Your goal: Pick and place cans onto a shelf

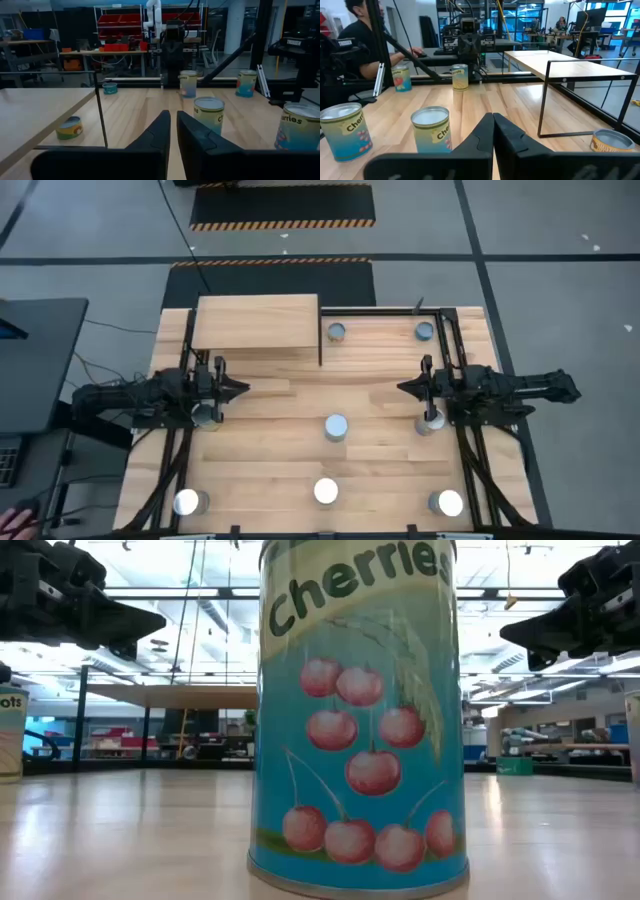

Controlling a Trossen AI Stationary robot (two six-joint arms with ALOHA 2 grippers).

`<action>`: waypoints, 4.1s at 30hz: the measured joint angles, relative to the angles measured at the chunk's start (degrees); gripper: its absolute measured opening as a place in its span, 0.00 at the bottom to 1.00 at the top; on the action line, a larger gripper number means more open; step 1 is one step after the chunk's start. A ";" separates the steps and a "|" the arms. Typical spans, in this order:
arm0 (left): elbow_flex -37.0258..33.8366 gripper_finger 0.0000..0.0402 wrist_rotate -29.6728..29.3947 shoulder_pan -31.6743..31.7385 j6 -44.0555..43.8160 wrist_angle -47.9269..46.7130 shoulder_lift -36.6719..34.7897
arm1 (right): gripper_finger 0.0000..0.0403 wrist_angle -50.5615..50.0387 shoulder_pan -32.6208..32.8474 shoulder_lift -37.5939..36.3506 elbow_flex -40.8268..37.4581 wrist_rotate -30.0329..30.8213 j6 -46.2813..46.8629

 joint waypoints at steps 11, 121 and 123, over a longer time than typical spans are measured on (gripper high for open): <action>0.01 0.10 0.00 0.00 0.00 0.00 0.00 | 0.02 0.02 0.02 0.00 0.02 0.00 0.00; 72.65 0.81 1.13 -27.43 -64.48 -93.04 51.45 | 0.02 0.02 0.01 -0.01 0.01 0.00 0.00; 68.72 0.89 1.25 -27.32 -64.01 -92.53 51.49 | 0.02 0.02 0.02 0.00 0.00 0.00 -0.01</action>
